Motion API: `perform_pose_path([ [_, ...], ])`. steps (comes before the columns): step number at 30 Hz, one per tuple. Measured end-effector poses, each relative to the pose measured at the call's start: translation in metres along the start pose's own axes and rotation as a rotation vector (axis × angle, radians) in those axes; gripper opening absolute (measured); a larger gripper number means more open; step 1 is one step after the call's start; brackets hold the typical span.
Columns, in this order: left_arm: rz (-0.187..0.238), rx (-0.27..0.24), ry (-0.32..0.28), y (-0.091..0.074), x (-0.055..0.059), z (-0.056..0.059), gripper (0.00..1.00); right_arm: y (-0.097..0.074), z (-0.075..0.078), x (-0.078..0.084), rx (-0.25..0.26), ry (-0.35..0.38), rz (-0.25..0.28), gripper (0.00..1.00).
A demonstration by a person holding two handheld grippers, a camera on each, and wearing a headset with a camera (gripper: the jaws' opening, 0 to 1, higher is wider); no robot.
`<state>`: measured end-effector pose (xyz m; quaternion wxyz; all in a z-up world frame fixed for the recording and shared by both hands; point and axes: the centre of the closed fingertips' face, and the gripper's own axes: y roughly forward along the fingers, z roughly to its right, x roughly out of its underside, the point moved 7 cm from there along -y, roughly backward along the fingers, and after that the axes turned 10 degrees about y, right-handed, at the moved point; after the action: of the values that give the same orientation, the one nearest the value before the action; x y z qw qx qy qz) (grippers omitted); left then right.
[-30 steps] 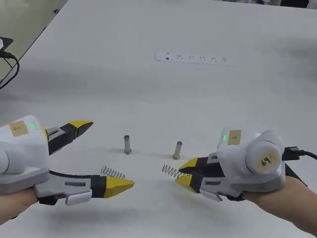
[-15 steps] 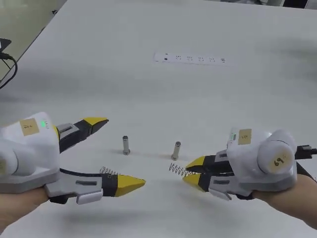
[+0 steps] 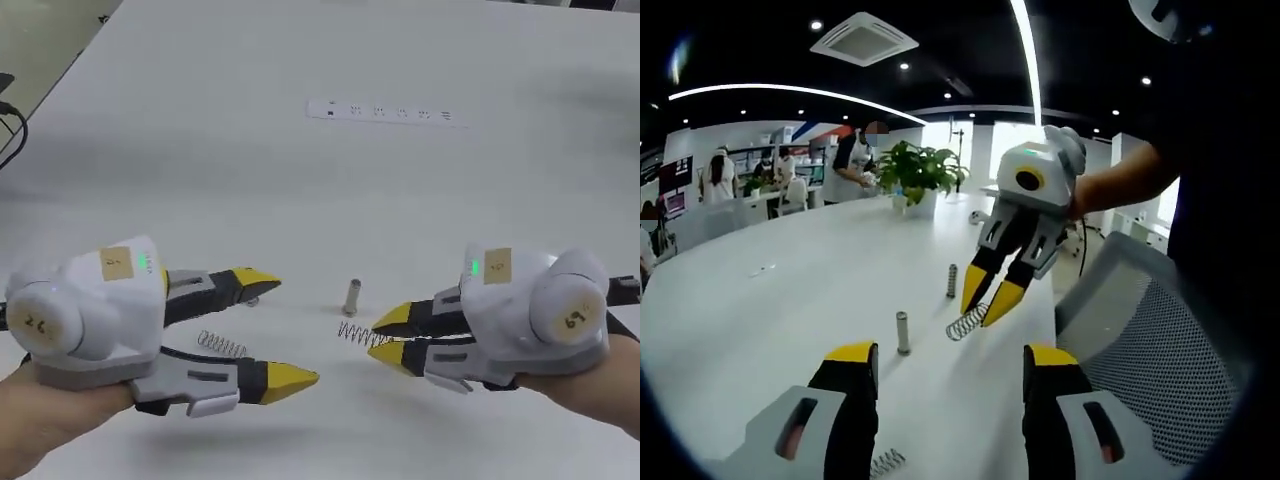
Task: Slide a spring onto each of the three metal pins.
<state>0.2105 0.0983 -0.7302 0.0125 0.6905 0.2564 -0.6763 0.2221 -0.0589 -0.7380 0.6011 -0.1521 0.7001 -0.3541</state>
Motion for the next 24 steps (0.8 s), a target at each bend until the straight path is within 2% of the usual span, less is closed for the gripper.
perform_pose_path([
  [10,-0.009,0.096,0.033,0.027,-0.004,0.003,0.38,-0.005,-0.002,-0.004,-0.016,-0.068,-0.002,0.08],
  [18,-0.006,0.148,0.057,0.036,-0.007,0.004,0.28,-0.01,-0.006,-0.005,-0.043,-0.112,0.011,0.08],
  [24,-0.004,0.187,0.066,0.041,-0.008,0.007,0.19,-0.013,-0.009,-0.01,-0.065,-0.144,0.045,0.08],
])
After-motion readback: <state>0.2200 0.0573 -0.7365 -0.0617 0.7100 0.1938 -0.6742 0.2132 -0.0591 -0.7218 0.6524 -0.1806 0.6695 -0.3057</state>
